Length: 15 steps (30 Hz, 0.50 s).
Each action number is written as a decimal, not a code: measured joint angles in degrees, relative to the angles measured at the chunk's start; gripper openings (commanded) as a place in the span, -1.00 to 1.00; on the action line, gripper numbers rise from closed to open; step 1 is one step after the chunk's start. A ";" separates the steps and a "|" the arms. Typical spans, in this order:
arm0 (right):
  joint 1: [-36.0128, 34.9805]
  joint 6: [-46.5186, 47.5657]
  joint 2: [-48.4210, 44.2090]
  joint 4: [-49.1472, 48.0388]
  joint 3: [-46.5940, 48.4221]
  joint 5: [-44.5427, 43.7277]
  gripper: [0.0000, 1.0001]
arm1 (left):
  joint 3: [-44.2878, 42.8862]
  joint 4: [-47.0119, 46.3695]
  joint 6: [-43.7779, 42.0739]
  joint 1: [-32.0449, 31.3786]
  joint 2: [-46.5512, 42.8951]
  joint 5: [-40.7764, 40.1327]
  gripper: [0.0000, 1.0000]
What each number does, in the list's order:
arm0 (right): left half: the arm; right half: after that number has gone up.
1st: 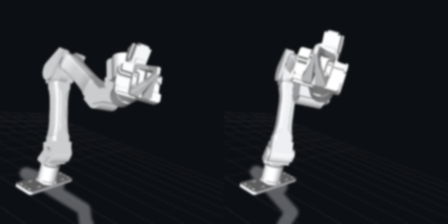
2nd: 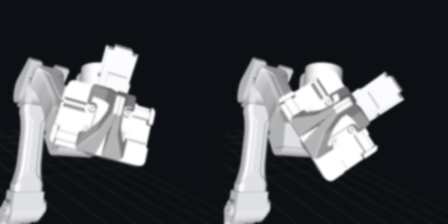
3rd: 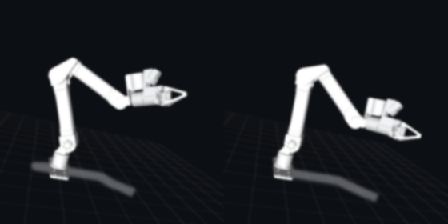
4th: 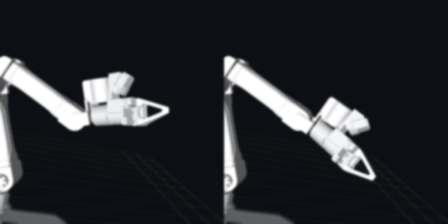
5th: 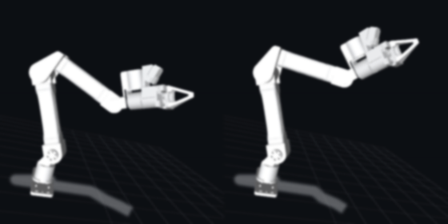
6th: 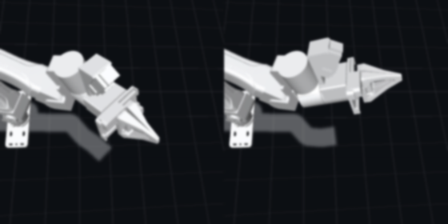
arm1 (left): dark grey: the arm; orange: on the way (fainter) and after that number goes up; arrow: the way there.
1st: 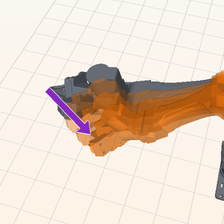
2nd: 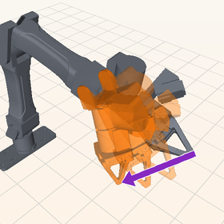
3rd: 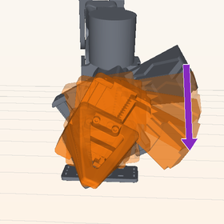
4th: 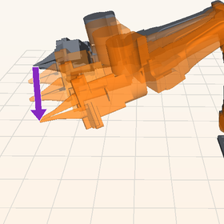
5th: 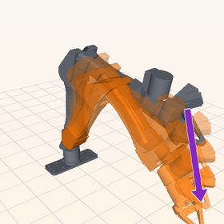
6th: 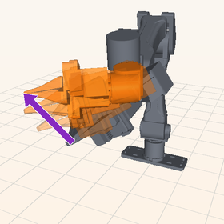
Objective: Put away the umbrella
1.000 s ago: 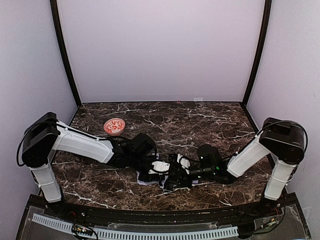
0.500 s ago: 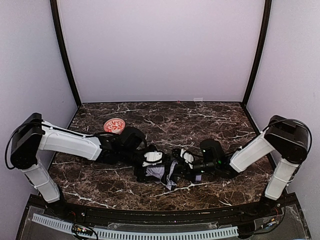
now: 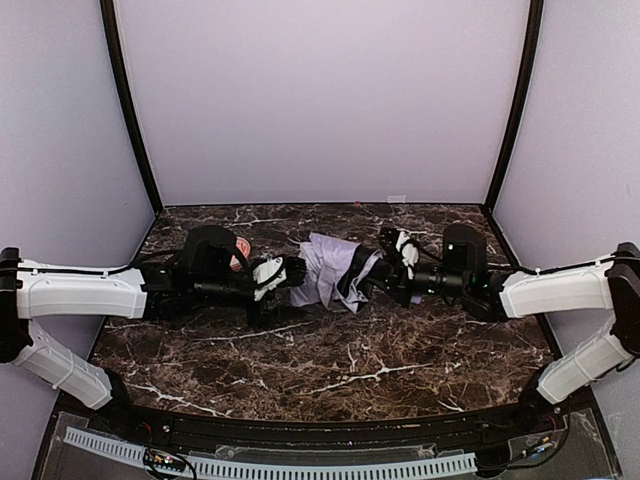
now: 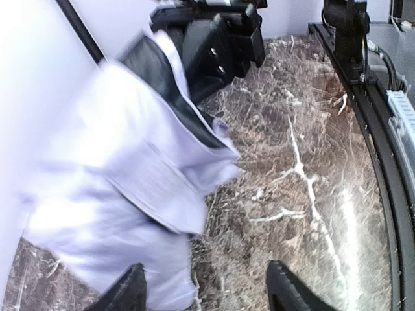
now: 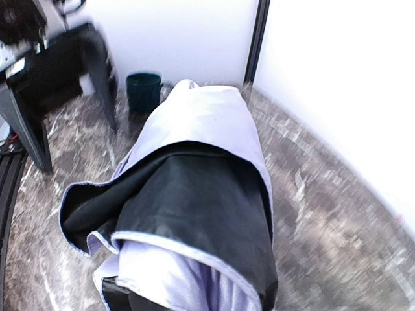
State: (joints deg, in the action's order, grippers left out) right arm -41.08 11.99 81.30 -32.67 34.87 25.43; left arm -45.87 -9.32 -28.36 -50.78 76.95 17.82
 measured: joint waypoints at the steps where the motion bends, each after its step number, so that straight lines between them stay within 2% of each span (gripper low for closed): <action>1: 0.31 0.79 -0.94 0.13 0.74 -0.02 -1.00 | 0.15 -0.48 0.85 0.00 0.09 0.31 0.15; 8: 1.07 8.52 -5.75 6.10 8.50 -1.05 -1.00 | 0.17 -6.23 5.70 0.00 0.20 3.02 0.07; 12: 1.11 12.07 -6.03 11.17 14.29 -1.11 -1.00 | 0.17 -9.25 7.48 0.15 0.20 4.42 0.25; 15: 1.14 14.38 -6.40 13.84 17.27 -0.74 -1.00 | 0.17 -11.58 9.05 0.61 0.20 5.22 0.24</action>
State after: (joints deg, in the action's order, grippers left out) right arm -39.94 26.37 74.89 -18.83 52.14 24.69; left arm -45.69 -20.91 -19.31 -50.17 77.14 23.05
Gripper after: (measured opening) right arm 0.138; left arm 0.623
